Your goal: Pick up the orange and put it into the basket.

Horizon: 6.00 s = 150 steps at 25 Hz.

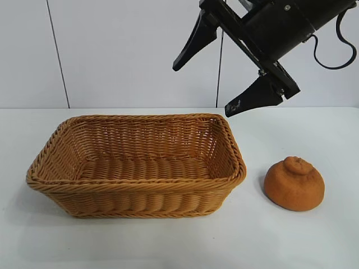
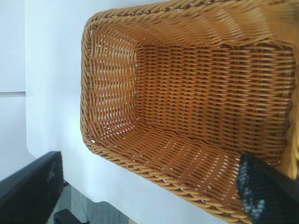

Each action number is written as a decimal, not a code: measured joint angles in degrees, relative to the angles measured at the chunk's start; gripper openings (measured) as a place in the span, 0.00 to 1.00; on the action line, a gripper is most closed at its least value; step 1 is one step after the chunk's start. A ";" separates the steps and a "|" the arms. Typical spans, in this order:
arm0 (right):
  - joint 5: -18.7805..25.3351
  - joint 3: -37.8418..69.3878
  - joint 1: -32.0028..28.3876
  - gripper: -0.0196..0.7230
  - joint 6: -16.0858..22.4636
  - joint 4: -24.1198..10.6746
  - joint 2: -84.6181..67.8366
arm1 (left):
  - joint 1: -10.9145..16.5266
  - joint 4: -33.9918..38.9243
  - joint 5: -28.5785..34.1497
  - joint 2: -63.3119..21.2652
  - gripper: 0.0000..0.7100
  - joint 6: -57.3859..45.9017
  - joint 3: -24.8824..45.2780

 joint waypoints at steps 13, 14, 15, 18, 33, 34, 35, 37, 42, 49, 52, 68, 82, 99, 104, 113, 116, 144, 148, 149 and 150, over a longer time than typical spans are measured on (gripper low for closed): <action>7.62 -7.58 0.00 0.96 9.56 -19.82 0.00 | 0.00 1.23 0.00 -7.07 0.95 -0.05 0.00; 7.76 -8.15 0.00 0.96 11.27 -22.77 0.00 | 0.00 1.23 0.00 -7.07 0.95 -0.05 0.00; 8.10 -8.53 -0.07 0.96 12.56 -25.16 0.00 | 0.00 1.23 0.00 -7.07 0.95 -0.05 0.00; 9.59 -8.78 -1.57 0.96 15.29 -31.26 0.12 | 0.00 1.23 0.00 -7.07 0.95 -0.05 0.00; 9.95 -8.89 -9.30 0.96 16.31 -36.01 7.95 | 0.00 1.25 0.00 -7.07 0.95 -0.05 0.00; 9.72 -8.89 -9.30 0.96 16.31 -36.01 9.10 | 0.00 1.25 0.00 -7.07 0.95 -0.05 0.00; 9.31 -8.89 -9.30 0.96 16.31 -36.01 10.08 | 0.00 1.25 0.00 -7.07 0.95 -0.05 0.00; 8.81 -8.89 -9.30 0.96 16.31 -36.01 12.49 | 0.00 1.25 0.00 -7.07 0.95 -0.05 0.00; 8.87 -8.89 -9.30 0.96 16.31 -36.05 18.32 | 0.00 1.25 0.00 -7.07 0.95 -0.05 0.00; 8.81 -8.94 -9.30 0.86 16.31 -37.12 22.74 | 0.00 1.25 0.00 -7.07 0.95 -0.05 0.00; 9.35 -9.00 -9.30 0.56 16.35 -37.23 22.80 | 0.00 1.25 0.00 -7.07 0.95 -0.05 0.00; 11.75 -9.00 -9.30 0.09 15.42 -37.46 5.75 | 0.00 1.25 0.00 -7.07 0.95 -0.05 0.00; 5.86 -9.05 -9.30 0.09 8.09 -21.58 -1.24 | 0.00 1.25 0.00 -7.07 0.95 -0.05 0.00; -8.40 -9.05 12.15 0.09 6.05 -17.51 3.44 | 0.00 1.25 0.00 -7.07 0.95 -0.05 0.00; -16.19 -9.05 16.34 0.09 7.33 -17.92 10.23 | 0.00 1.25 0.00 -7.07 0.95 -0.05 0.00; -19.50 -9.00 17.99 0.11 9.04 -18.43 19.19 | 0.00 1.25 0.00 -7.07 0.95 -0.05 0.00; -19.87 -9.00 17.99 0.33 9.28 -18.58 19.01 | 0.00 1.25 0.00 -7.07 0.95 -0.05 0.00; 21.40 -31.99 10.78 0.96 22.94 -47.90 14.08 | 0.00 1.25 0.00 -7.07 0.95 -0.05 0.00; 21.52 -31.99 3.15 0.96 20.70 -47.90 14.08 | 0.00 1.25 0.00 -7.07 0.95 -0.05 0.00; 21.52 -31.99 0.82 0.96 20.11 -47.90 14.08 | 0.00 1.30 0.00 -7.07 0.95 -0.05 0.00; 21.52 -31.99 -1.19 0.96 19.65 -48.21 14.08 | 0.00 1.42 0.00 -7.07 0.95 -0.05 0.00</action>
